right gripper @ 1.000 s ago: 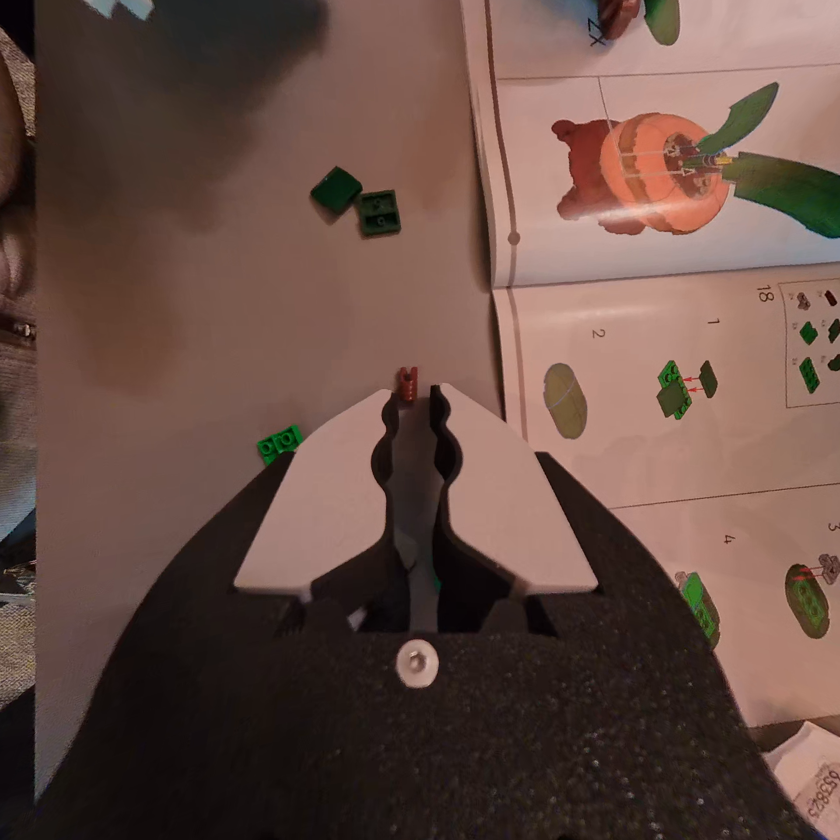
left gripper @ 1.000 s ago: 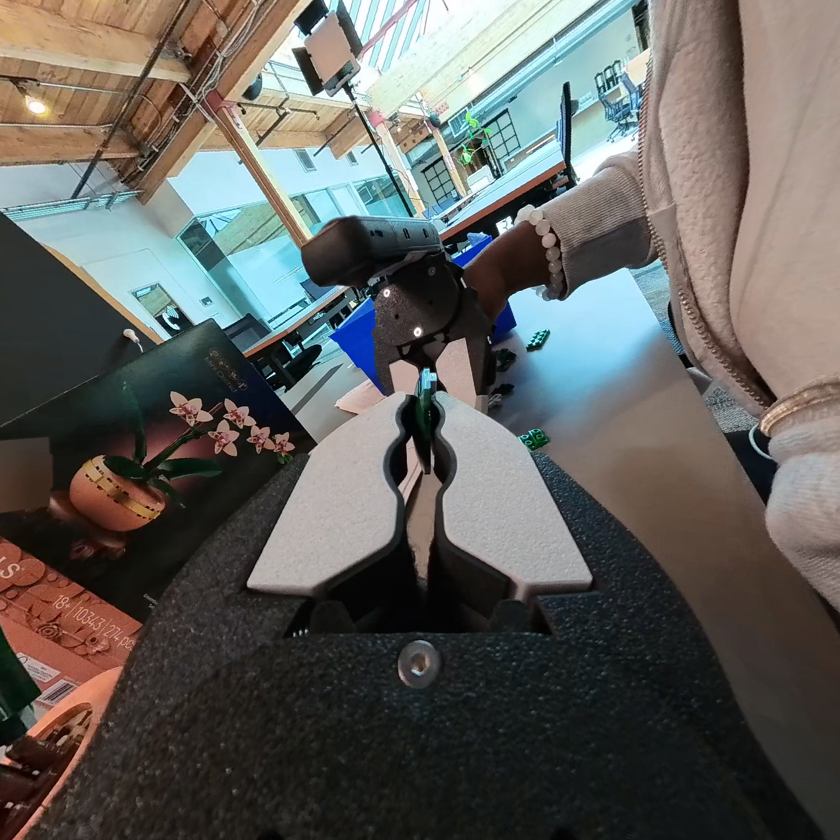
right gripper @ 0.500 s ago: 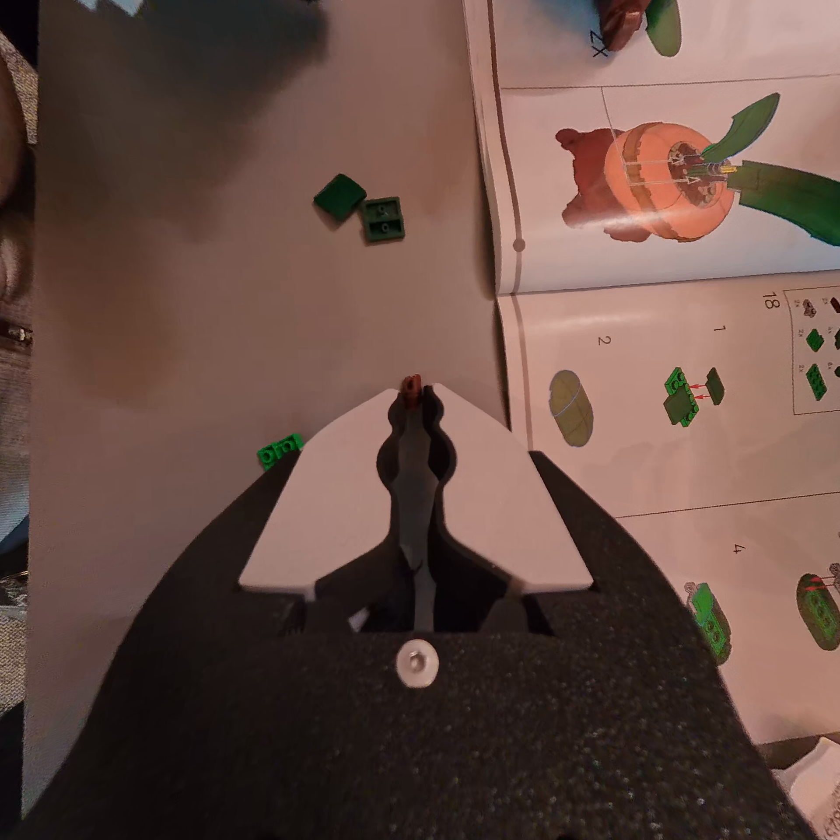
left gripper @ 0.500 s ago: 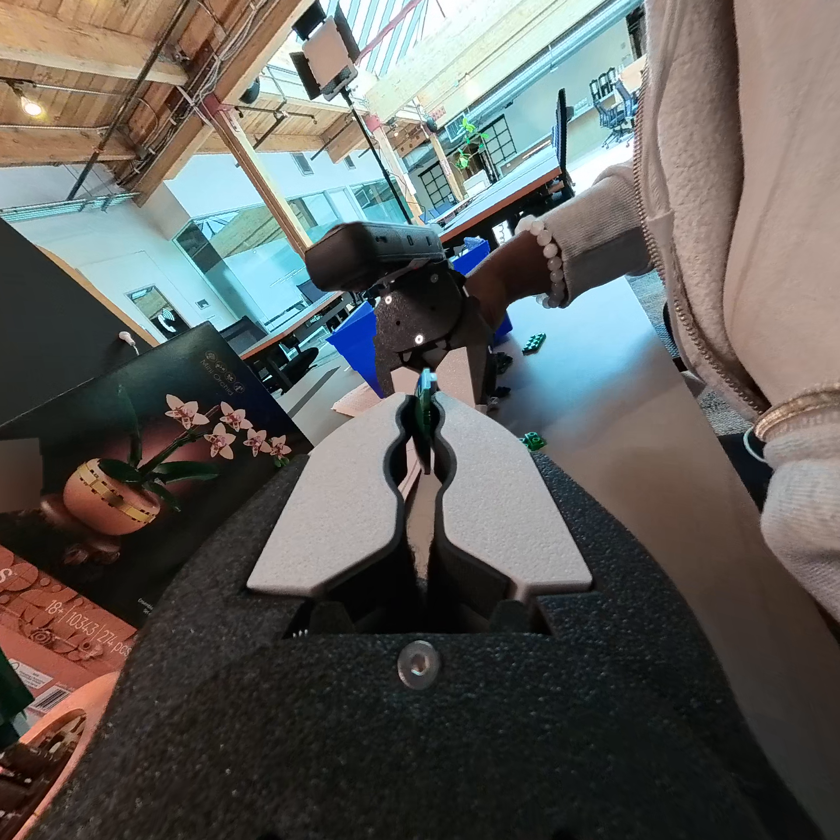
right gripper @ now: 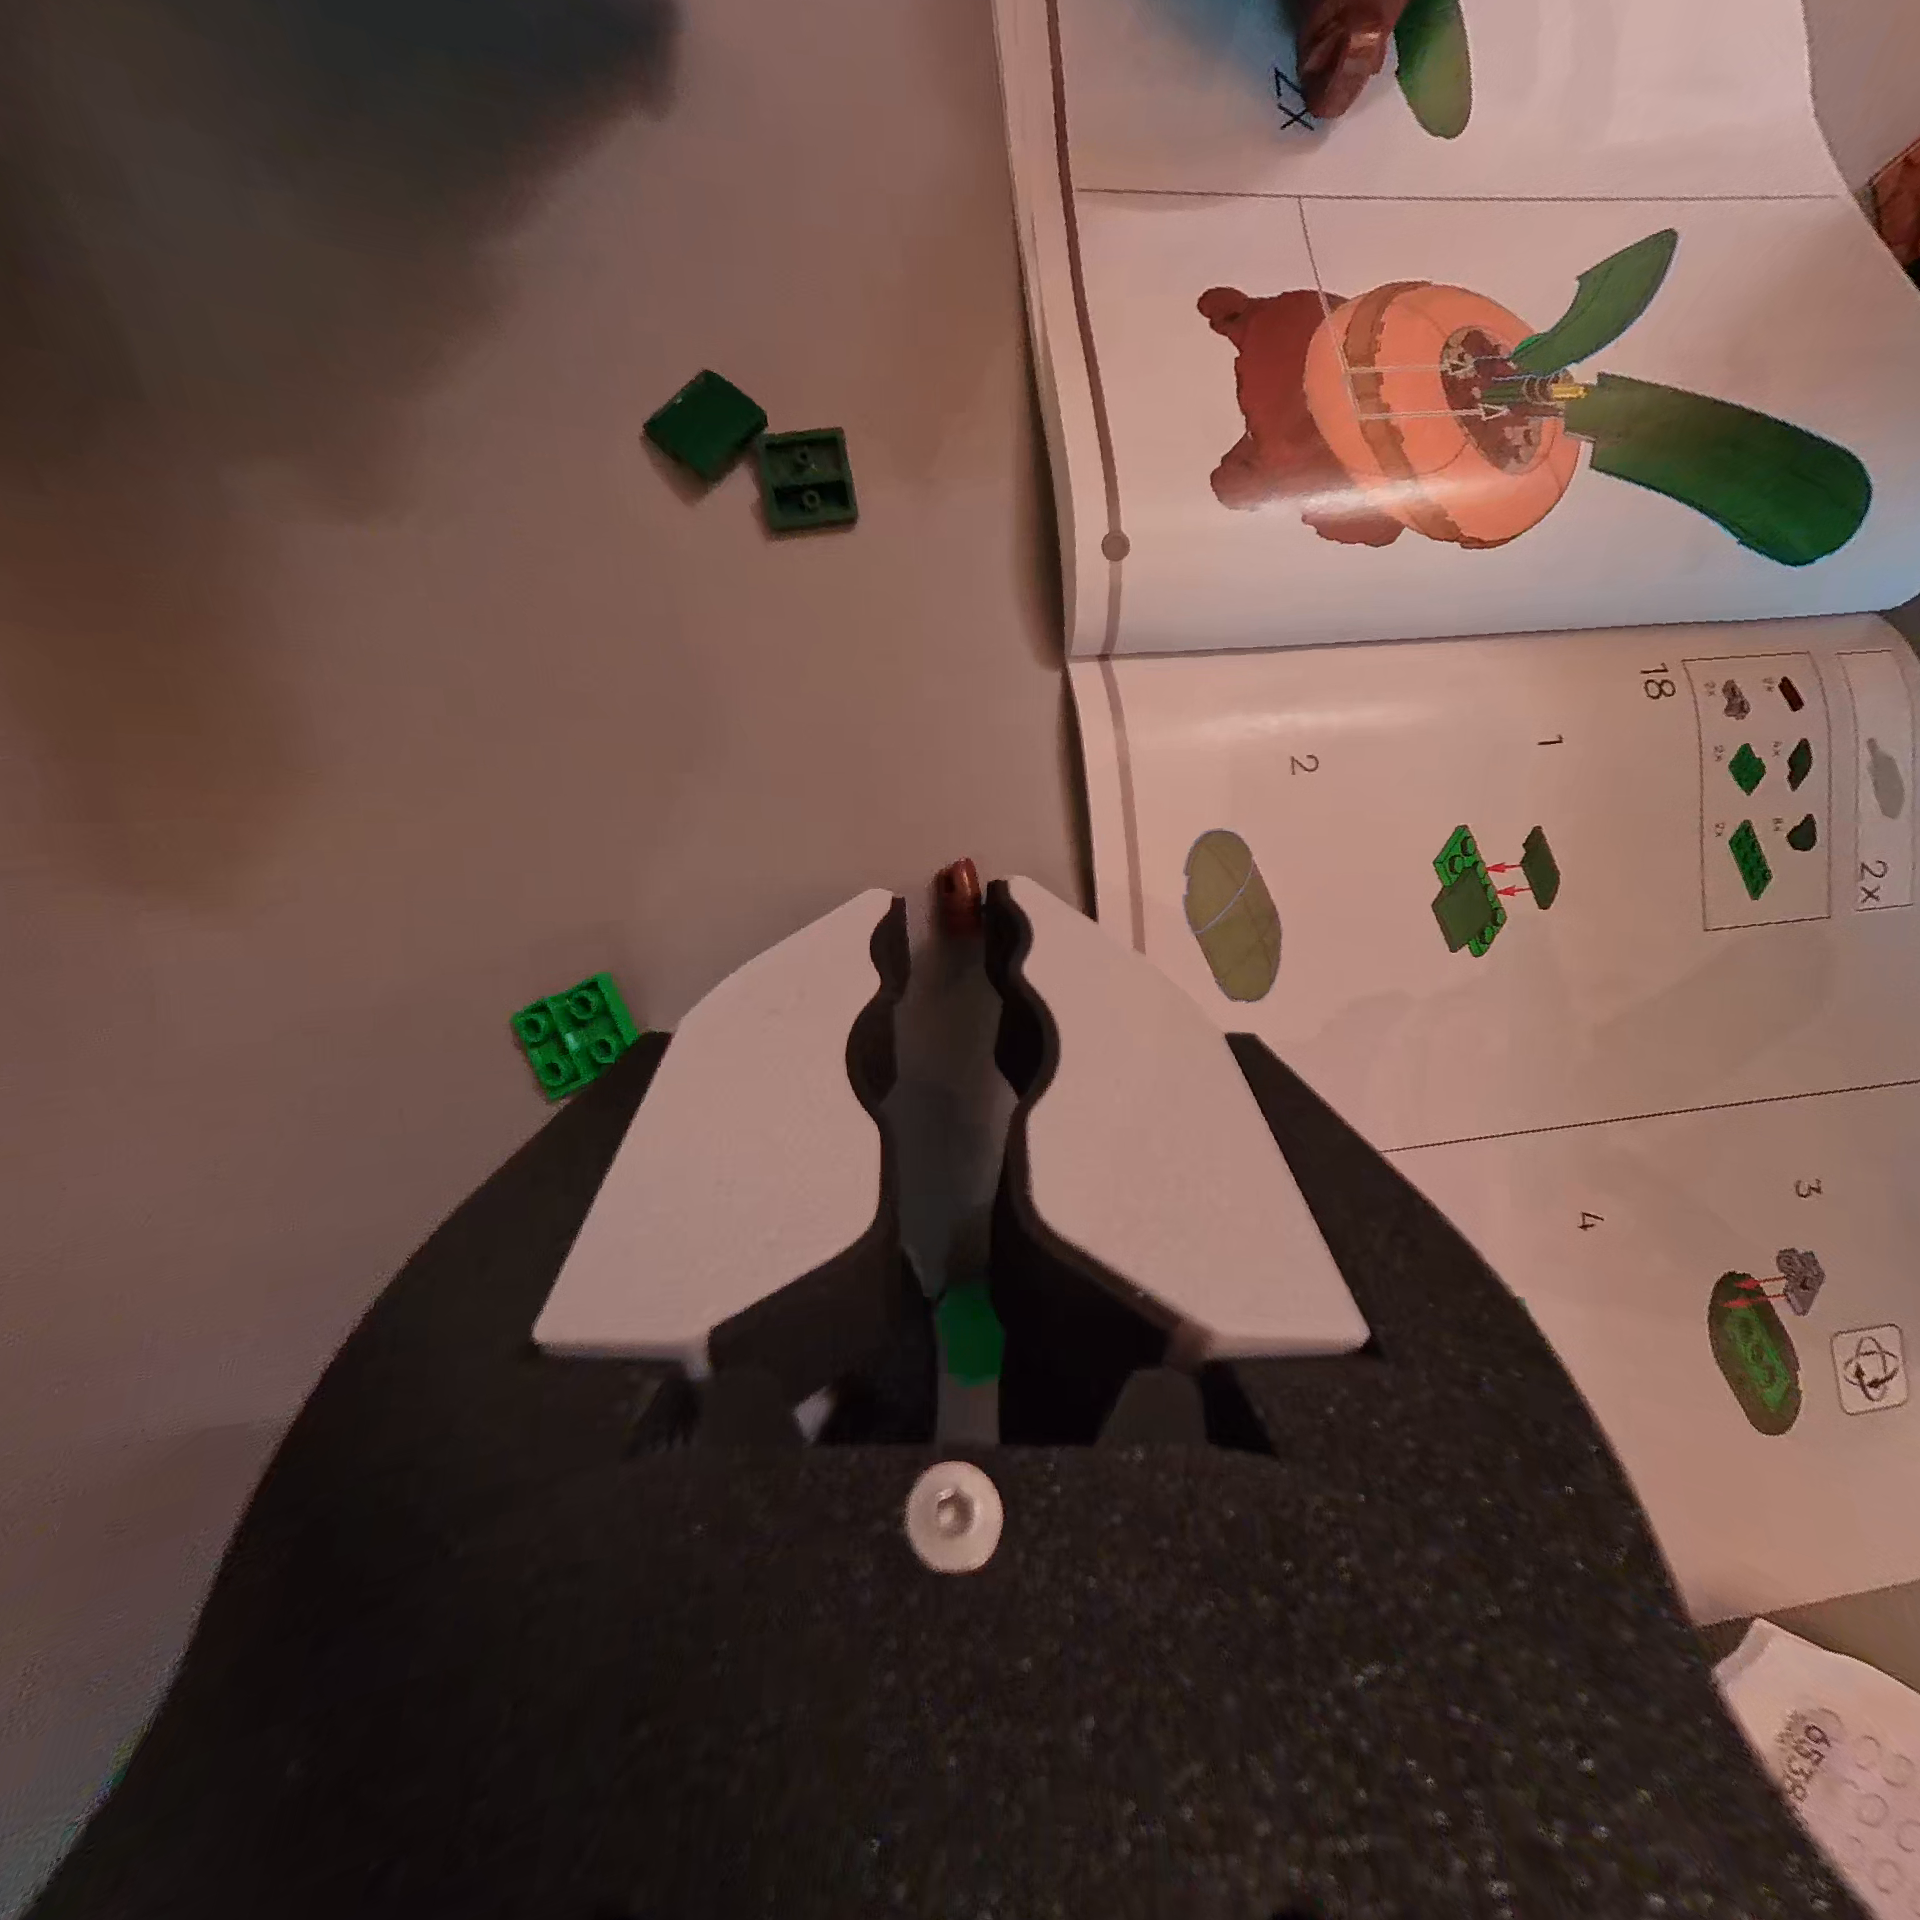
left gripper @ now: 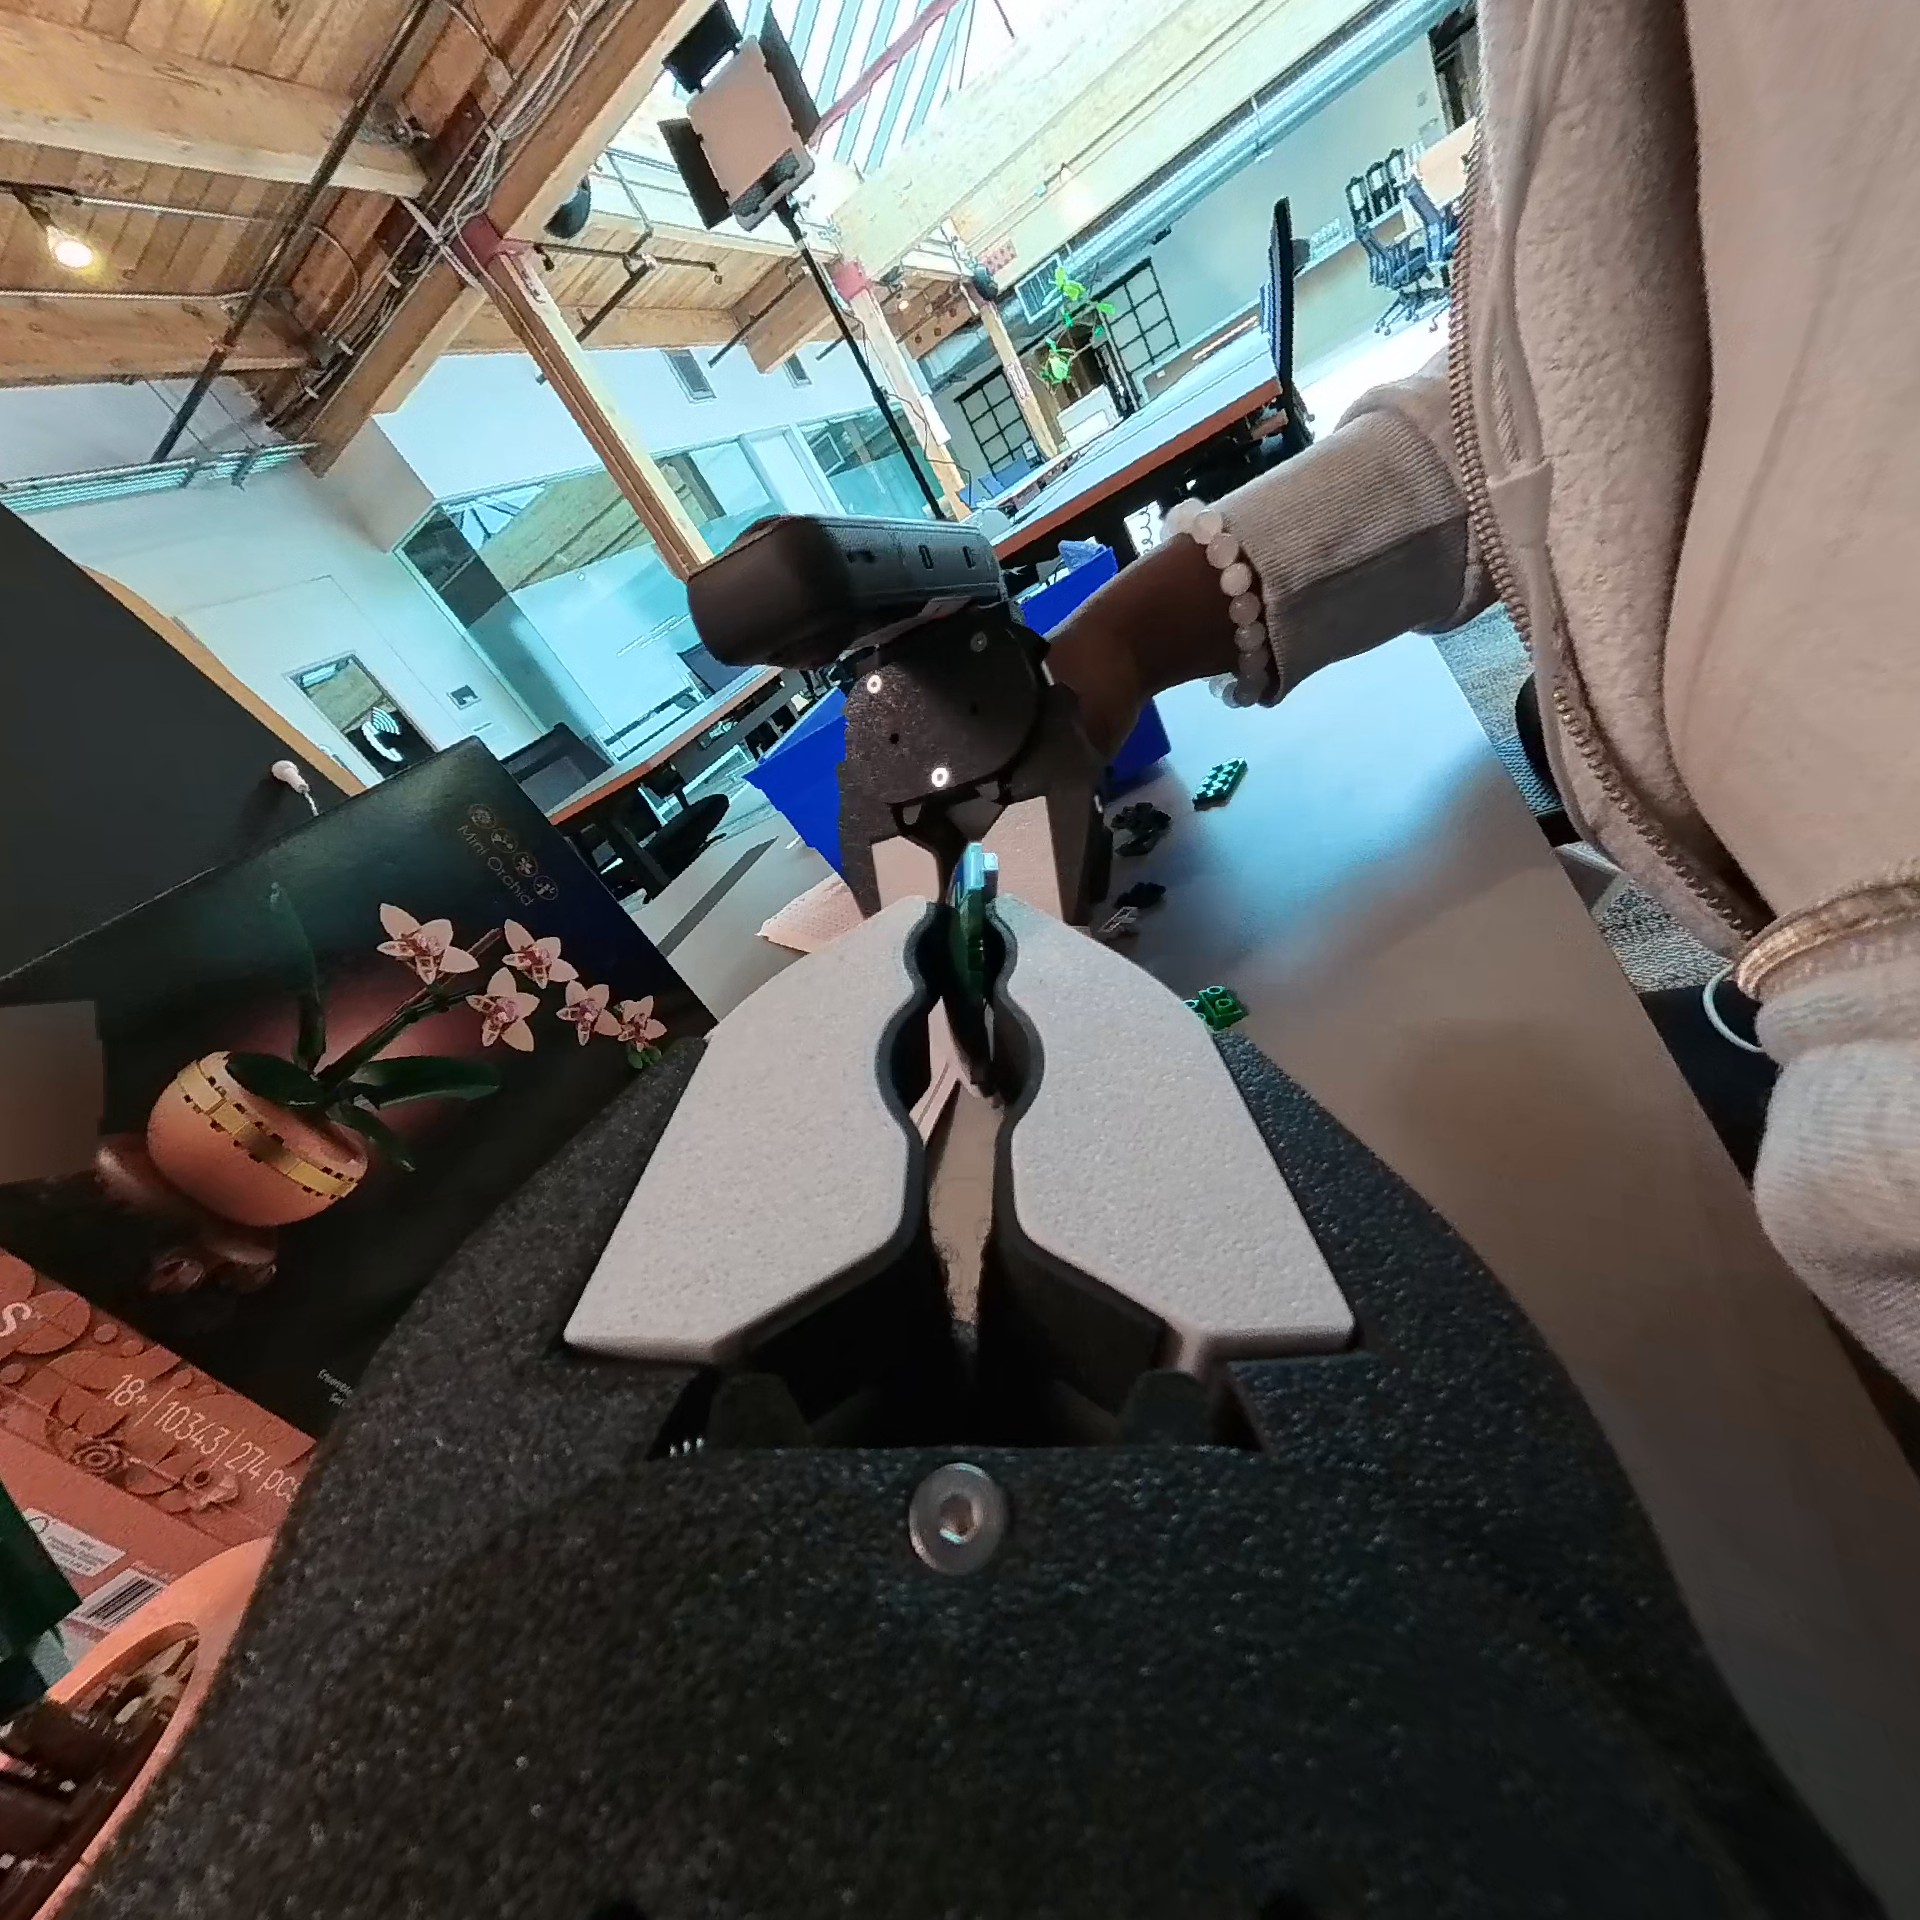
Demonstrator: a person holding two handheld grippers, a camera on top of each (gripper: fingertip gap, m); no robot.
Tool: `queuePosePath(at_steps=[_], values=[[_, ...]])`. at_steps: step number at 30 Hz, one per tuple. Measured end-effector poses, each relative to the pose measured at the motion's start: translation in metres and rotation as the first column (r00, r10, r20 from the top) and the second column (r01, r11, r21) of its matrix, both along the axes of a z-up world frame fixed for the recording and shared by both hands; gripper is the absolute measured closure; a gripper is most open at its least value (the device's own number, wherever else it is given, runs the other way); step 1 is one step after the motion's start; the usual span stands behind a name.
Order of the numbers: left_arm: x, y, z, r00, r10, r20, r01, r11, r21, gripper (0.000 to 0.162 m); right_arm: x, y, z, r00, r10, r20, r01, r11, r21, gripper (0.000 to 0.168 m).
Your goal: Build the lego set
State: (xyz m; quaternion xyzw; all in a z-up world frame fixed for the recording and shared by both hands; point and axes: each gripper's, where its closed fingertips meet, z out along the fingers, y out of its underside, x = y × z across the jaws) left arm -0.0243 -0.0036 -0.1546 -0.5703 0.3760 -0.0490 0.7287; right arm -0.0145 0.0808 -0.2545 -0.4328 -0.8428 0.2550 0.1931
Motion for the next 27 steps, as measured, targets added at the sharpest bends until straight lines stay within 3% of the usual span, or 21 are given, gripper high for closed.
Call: queuePosePath(at_steps=[14, 27], values=[[0.0, 0.0, 0.0, 1.0, -0.003, 0.003, 0.003, 1.0, -0.001, 0.157, -0.007, 0.012, 0.0, 1.0, 0.013, -0.009, -0.013, 0.999, 0.035, 0.161], [0.0, 0.0, 0.0, 1.0, -0.003, 0.002, 0.003, 1.0, -0.001, 0.157, -0.007, 0.025, 0.001, 0.999, -0.033, -0.02, 0.034, 0.998, 0.052, 0.15]])
